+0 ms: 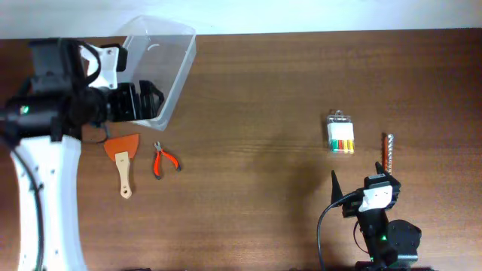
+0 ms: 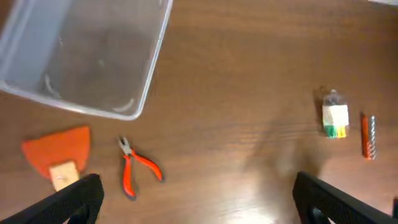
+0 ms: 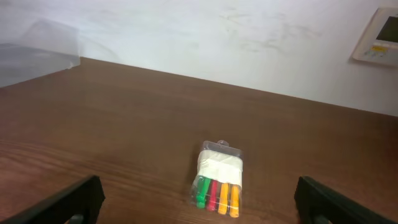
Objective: Pack container
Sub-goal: 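Grasp the box rim with the left gripper and drag it rightward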
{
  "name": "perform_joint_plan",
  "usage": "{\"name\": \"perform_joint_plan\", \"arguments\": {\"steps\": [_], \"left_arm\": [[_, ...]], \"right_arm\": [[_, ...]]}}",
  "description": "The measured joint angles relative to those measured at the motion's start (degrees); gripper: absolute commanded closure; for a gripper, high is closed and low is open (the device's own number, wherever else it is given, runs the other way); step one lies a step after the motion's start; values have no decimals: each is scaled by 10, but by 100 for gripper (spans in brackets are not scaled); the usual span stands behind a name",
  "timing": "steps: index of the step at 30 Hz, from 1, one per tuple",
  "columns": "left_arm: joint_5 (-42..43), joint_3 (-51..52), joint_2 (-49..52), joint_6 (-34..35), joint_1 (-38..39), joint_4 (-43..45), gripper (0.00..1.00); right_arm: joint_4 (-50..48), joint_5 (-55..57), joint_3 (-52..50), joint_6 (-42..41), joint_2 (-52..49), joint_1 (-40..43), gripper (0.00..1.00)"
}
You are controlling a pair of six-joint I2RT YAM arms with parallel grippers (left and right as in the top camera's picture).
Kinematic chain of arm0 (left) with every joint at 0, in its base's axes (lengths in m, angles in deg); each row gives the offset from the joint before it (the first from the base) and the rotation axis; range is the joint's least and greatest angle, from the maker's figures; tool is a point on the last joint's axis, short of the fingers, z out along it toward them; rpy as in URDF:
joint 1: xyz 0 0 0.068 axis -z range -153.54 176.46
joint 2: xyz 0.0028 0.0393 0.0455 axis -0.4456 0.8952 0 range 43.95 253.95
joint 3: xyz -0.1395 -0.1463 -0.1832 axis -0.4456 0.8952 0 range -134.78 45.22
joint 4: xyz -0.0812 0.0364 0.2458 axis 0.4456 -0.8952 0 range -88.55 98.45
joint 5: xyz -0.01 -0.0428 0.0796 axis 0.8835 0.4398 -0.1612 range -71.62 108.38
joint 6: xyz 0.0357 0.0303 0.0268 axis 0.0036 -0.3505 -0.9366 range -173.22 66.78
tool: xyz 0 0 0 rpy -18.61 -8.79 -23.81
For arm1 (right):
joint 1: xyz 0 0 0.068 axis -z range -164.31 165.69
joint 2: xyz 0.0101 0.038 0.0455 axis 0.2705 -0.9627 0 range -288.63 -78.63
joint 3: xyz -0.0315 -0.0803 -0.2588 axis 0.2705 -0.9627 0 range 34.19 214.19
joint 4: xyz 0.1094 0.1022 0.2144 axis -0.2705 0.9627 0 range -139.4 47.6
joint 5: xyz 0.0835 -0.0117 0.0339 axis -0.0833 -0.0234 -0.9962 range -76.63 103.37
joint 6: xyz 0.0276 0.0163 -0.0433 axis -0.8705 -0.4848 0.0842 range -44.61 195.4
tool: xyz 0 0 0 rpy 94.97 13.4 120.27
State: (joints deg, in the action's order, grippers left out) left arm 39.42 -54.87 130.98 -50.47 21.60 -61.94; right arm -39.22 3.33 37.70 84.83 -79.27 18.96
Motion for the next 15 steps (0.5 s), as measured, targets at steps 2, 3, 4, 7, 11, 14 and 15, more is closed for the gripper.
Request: {"name": "perform_joint_plan", "arguments": {"steps": [2, 3, 4, 7, 11, 14, 15], "left_arm": [[-16, 0, 22, 49, 0, -1, 1], [-30, 0, 33, 78, 0, -1, 1], [-49, 0, 43, 106, 0, -1, 1], [-97, 0, 63, 179, 0, 0, 0], [-130, 0, 78, 231, 0, 3, 1], [-136, -4, 102, 245, -3, 3, 1], [-136, -4, 123, 250, -7, 3, 1]], "right_arm": [[0, 0, 0, 0, 0, 0, 0], [0, 0, 0, 0, 0, 0, 1], [0, 0, 0, 0, 0, 0, 1], [0, 0, 0, 0, 0, 0, 1], [0, 0, 0, 0, 0, 0, 1], [0, 0, 0, 0, 0, 0, 1], [0, 0, 0, 0, 0, 0, 1]]}}
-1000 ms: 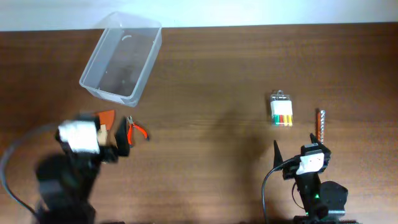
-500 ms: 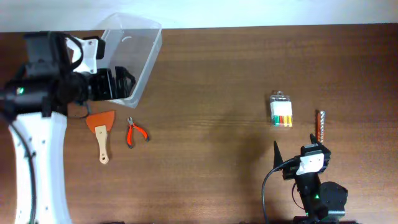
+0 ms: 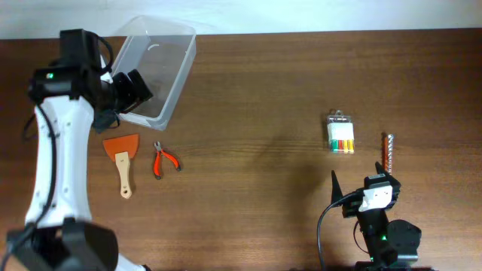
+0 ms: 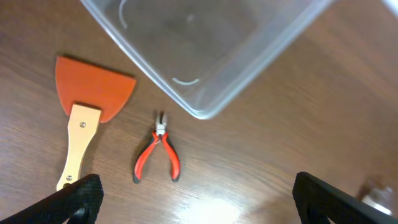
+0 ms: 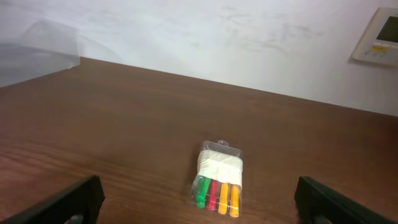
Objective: Pack container
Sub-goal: 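Grasp the box rim with the left gripper and drag it rightward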
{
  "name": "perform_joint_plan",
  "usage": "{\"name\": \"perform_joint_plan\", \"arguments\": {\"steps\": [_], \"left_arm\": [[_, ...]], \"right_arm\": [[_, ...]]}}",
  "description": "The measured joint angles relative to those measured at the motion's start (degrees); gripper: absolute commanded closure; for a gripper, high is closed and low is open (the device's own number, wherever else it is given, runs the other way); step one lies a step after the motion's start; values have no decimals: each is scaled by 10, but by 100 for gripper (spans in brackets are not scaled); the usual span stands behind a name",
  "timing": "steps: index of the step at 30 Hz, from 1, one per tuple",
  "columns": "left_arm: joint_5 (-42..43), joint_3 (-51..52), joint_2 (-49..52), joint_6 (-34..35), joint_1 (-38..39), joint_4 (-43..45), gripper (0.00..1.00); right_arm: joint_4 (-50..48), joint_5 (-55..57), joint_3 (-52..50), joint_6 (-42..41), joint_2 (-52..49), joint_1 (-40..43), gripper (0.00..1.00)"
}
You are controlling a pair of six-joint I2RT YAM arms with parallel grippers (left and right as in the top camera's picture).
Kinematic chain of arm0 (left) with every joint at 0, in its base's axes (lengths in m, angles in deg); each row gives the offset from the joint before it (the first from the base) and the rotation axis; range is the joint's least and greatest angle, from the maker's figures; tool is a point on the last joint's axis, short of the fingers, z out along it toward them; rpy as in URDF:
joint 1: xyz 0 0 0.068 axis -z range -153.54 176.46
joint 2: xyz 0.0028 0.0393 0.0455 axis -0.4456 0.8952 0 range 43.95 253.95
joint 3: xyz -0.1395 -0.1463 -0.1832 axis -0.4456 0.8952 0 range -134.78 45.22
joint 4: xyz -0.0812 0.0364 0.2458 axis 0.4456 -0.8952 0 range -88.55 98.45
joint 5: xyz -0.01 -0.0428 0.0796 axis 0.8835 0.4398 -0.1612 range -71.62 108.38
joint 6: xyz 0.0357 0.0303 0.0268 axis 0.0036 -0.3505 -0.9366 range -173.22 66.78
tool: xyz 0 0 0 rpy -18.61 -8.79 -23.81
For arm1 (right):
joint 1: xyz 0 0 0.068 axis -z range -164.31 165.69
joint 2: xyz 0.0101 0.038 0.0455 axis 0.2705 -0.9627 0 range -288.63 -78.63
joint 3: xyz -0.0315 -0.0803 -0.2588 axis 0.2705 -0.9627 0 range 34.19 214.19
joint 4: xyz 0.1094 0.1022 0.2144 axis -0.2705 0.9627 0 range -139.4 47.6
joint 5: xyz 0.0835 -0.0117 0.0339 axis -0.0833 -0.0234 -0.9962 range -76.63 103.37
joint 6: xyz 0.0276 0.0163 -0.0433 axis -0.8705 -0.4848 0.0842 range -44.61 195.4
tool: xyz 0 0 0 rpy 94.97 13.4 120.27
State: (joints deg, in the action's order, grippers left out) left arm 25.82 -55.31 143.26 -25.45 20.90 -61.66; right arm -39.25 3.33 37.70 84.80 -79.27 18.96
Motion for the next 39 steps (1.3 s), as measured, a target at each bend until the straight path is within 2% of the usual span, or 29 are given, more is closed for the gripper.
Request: {"name": "perform_joint_plan", "arguments": {"steps": [9, 16, 17, 19, 23, 28, 32, 38, 39], "left_arm": [[67, 0, 148, 34, -52, 30, 1], [102, 0, 188, 44, -71, 64, 0], [102, 0, 188, 46, -71, 66, 6], [102, 0, 188, 49, -71, 69, 26], [104, 0, 188, 55, -71, 72, 49], [104, 0, 188, 57, -71, 72, 48], [102, 0, 188, 57, -71, 72, 40], [99, 2, 213, 57, -71, 70, 41], [99, 4, 225, 57, -71, 70, 45]], "right_arm": [[0, 0, 0, 0, 0, 0, 1], [0, 0, 0, 0, 0, 0, 1], [0, 0, 0, 0, 0, 0, 1], [0, 0, 0, 0, 0, 0, 1], [0, 0, 0, 0, 0, 0, 1], [0, 0, 0, 0, 0, 0, 1], [0, 0, 0, 0, 0, 0, 1], [0, 0, 0, 0, 0, 0, 1], [0, 0, 0, 0, 0, 0, 1]]}}
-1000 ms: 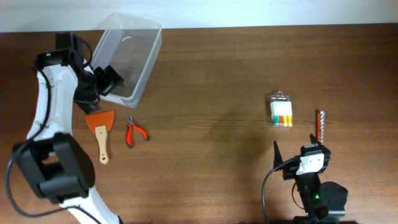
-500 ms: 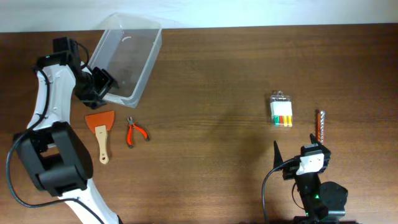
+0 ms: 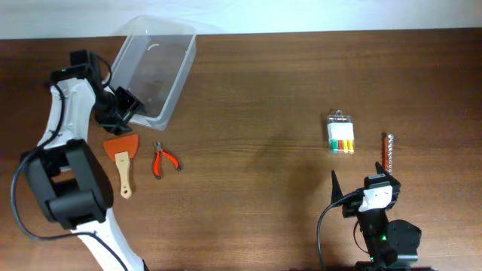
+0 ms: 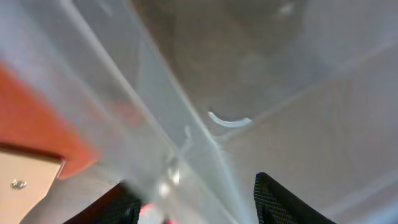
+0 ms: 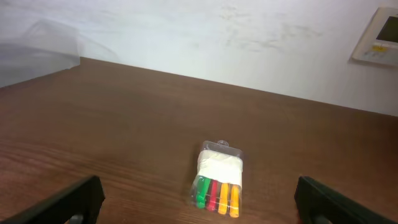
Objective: Pack container
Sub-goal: 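Grasp the box rim with the left gripper and drag it rightward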
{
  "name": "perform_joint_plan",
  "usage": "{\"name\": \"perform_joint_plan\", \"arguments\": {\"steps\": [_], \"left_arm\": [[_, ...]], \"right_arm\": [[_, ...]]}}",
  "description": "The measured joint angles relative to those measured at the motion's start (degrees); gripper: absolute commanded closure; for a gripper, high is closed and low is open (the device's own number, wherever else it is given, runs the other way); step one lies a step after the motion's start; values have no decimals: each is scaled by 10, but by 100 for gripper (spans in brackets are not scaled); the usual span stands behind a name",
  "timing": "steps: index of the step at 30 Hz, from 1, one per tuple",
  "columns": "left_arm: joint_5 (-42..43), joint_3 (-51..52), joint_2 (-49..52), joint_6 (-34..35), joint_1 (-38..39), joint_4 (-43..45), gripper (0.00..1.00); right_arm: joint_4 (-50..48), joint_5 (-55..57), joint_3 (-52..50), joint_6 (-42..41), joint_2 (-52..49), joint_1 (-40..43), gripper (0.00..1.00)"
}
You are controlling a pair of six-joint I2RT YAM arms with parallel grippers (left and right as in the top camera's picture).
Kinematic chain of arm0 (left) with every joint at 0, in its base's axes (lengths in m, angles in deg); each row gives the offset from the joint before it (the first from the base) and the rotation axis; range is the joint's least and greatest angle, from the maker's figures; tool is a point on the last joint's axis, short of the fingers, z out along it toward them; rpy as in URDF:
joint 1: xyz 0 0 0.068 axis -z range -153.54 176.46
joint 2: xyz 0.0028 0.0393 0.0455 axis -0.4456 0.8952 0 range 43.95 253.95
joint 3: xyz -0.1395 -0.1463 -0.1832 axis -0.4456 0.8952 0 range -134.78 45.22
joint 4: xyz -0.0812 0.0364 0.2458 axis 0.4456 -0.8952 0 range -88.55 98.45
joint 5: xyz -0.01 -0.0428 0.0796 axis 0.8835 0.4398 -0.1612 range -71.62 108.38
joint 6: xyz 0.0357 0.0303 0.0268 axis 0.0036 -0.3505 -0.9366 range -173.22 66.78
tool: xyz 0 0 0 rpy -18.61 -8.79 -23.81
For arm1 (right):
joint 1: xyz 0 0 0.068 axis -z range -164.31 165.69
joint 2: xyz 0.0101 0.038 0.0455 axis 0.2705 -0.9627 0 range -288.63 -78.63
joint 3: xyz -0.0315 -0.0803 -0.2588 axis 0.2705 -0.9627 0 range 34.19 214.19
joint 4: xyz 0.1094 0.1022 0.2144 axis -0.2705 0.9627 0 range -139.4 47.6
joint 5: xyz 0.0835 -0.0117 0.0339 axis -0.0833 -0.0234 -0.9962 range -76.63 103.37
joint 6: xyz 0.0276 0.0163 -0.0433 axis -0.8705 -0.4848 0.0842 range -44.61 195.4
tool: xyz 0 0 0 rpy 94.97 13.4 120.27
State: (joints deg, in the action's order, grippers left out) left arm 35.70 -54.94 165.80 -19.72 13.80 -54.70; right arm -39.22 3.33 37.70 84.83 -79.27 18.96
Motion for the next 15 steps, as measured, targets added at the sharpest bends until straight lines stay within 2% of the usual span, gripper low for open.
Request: {"name": "perform_joint_plan", "arguments": {"steps": [7, 15], "left_arm": [[0, 5, 14, 1, 0, 2, 85], [14, 5, 14, 6, 1, 11, 86]], "right_arm": [[0, 0, 0, 0, 0, 0, 1], [0, 0, 0, 0, 0, 0, 1]]}}
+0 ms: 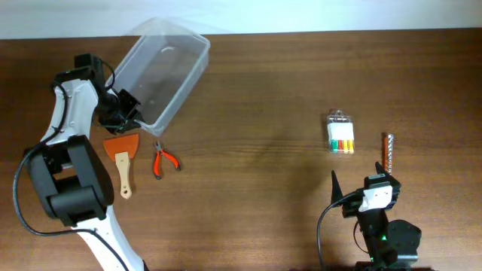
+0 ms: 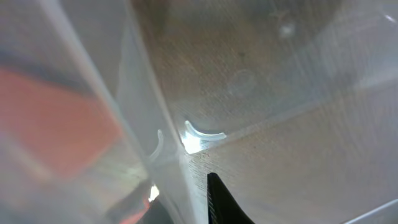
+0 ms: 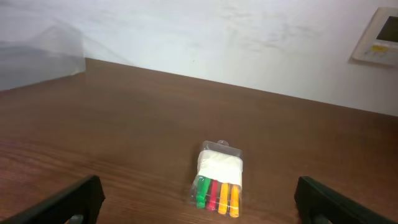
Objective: Pack container
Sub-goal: 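Grasp the box rim with the left gripper and drag it rightward, then set the box down at table center, release, and raise left gripper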
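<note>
The clear plastic container (image 1: 162, 77) lies slanted at the back left of the table. My left gripper (image 1: 128, 113) is shut on its near left wall; in the left wrist view the wall (image 2: 168, 155) runs between the jaws, with one dark finger (image 2: 221, 202) inside the tub. An orange scraper (image 1: 122, 154) and red pliers (image 1: 164, 160) lie just in front of the container. A pack of coloured markers (image 1: 340, 134) (image 3: 217, 177) and a drill bit (image 1: 388, 150) lie at the right. My right gripper (image 1: 356, 184) stands open and empty behind the markers.
The brown table (image 1: 256, 105) ends at a white wall at the back. The right arm's base (image 1: 385, 237) sits at the front right edge. The left arm (image 1: 64, 173) reaches along the left side.
My left gripper's jaws have come together on the container wall. The container has turned and shifted a little to the right. The right arm has not moved.
My left gripper hung open high over the container's near side, then lower beside it above the scraper and pliers. Then its open jaws straddled the container's wall, and now they are shut on it and the tub has turned. The right side stayed unchanged.
</note>
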{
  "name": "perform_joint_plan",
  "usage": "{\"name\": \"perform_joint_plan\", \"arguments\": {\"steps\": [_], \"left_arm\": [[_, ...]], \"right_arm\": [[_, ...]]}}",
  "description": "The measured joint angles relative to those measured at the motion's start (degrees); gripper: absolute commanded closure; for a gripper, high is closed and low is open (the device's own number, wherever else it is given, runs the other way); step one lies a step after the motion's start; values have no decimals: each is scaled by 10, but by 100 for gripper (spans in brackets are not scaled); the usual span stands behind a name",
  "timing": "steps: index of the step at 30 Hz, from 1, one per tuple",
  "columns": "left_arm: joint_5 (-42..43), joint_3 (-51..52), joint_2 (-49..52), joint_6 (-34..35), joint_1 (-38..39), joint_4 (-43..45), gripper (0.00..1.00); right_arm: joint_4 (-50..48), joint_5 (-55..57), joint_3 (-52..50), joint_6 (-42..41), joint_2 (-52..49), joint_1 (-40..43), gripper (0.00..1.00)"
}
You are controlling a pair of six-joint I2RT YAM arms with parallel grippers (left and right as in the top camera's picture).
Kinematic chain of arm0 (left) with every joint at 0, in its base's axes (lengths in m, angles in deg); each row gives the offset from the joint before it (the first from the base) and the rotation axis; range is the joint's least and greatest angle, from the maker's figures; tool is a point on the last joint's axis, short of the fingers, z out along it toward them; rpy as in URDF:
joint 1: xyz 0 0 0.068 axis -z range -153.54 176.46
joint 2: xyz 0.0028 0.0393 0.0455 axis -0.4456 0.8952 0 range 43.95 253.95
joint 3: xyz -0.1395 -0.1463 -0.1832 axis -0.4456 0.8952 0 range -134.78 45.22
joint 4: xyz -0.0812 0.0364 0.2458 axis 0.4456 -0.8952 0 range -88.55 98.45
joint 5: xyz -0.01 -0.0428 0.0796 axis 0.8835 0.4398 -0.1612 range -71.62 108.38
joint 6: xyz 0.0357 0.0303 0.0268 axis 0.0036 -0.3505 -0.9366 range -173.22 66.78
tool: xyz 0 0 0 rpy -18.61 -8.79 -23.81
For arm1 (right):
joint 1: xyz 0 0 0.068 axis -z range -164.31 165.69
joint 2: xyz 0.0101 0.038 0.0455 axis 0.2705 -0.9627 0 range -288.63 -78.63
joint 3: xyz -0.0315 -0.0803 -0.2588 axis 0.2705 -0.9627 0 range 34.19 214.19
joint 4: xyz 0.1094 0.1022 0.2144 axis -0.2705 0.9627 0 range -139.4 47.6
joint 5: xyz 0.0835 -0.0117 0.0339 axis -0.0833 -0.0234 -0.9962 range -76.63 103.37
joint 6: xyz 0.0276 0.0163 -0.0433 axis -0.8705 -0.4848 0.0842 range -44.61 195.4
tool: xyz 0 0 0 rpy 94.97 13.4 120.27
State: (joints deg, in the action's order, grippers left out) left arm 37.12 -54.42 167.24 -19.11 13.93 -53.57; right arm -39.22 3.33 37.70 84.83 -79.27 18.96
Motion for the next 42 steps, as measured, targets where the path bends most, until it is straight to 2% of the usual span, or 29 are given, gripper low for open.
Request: {"name": "perform_joint_plan", "arguments": {"steps": [2, 4, 9, 19, 26, 31, 36, 42], "left_arm": [[4, 0, 0, 0, 0, 2, 86], [4, -1, 0, 0, 0, 2, 92], [9, -29, 1, -16, 0, -12, 92], [12, -144, -6, -95, 17, -58, 92], [9, -149, -42, -170, 90, -90, 92], [-35, -151, -43, -208, 164, -151, 92], [-85, -151, -43, -220, 221, -192, 92], [-109, -151, -43, -226, 263, -189, 92]], "right_arm": [[0, 0, 0, 0, 0, 0, 1], [0, 0, 0, 0, 0, 0, 1], [0, 0, 0, 0, 0, 0, 1], [0, 0, 0, 0, 0, 0, 1], [0, 0, 0, 0, 0, 0, 1], [0, 0, 0, 0, 0, 0, 1], [0, 0, 0, 0, 0, 0, 1], [0, 0, 0, 0, 0, 0, 1]]}}
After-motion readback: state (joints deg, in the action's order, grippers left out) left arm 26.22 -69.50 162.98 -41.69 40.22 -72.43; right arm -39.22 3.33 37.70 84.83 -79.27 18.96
